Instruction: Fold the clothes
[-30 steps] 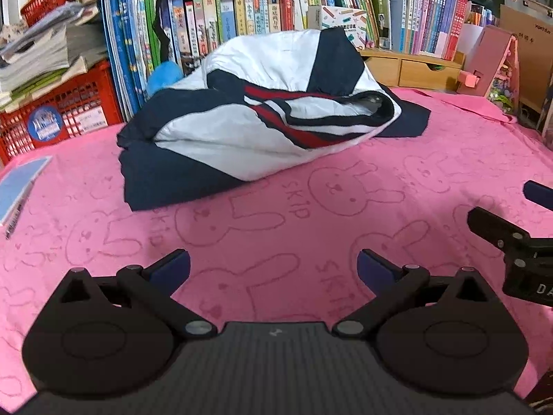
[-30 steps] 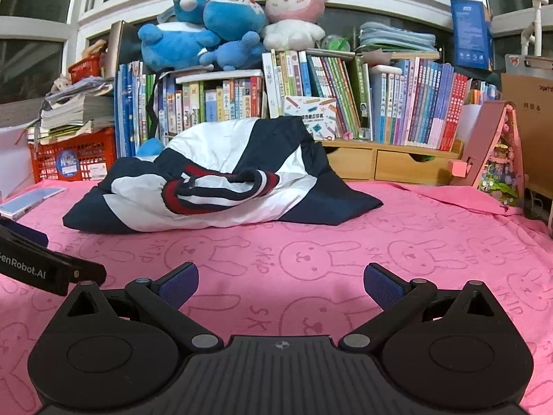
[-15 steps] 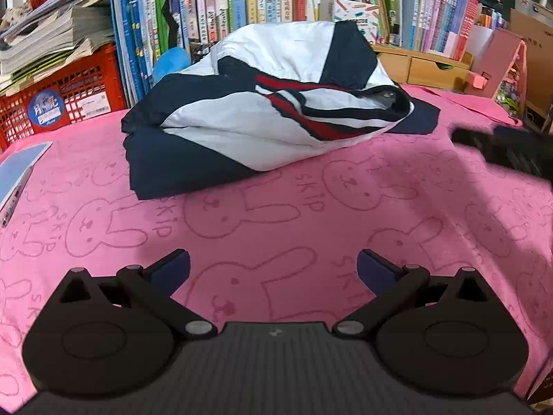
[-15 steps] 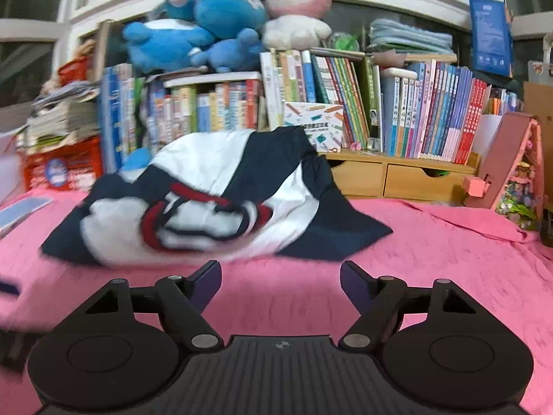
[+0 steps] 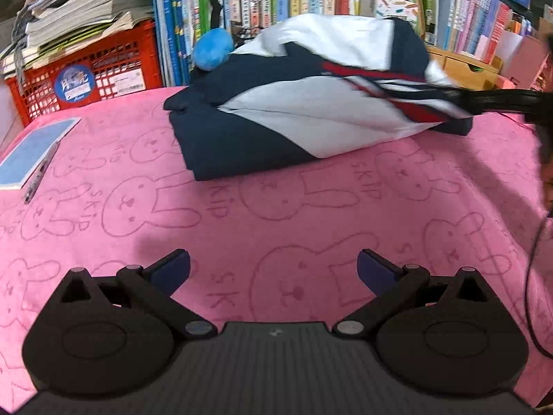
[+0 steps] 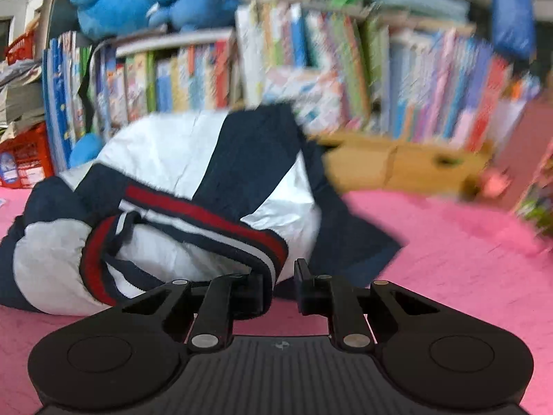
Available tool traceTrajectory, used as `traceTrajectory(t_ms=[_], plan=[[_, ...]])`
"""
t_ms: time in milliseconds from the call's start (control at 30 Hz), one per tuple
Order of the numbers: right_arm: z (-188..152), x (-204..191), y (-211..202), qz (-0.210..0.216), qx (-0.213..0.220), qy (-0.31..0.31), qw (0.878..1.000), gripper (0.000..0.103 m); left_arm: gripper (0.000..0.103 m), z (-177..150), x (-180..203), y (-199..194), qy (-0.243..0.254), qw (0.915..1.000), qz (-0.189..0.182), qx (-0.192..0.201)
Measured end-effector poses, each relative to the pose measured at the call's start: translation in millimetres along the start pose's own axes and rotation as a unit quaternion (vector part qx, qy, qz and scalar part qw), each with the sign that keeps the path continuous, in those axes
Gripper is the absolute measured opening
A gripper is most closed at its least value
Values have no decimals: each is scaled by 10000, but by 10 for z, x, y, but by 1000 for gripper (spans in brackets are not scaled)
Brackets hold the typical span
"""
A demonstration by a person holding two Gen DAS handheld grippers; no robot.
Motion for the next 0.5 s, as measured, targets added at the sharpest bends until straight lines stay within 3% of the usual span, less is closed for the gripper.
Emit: traceTrajectory(t_ms=[67,200,300,367,400,433,500], plan=[[-29,175,-192,-112,199,151,9996,14,103,-9,-8,11,-55,10000,-45,-10],[-261,518,-721,78,603,655,9960,13,103,-6,10,-17,-47,9999,-107,64],[-554,863,-1125,-144,910,987,9908,13,103,8,20,-26,-37,9999,-89,109],[-758,1052,-1214,-387,756,1112,9902,19,103,16,25,-19,-58,9999,-83,117],[-846,1096,-1189,-494,563,1000,9922,26,103,19,28,-14,-68,9999,-86,116],[-923,1102,-1155,-508,403,904,9938,41,103,18,33,-10,-74,9999,-84,113],[-1047,1071,-1128,-411,236,763,9960,53,103,7,47,-6,-74,9999,-66,104]])
Point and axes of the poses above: each gripper's, at about its wrist camera, not at the fingertips, and y roughly the way its jaws point, x to its right, z to its top, the point moved 6 cm from there along y, roughly the way its jaws point, and after that the axes turned 13 degrees about -x, right-handed, at the moved point
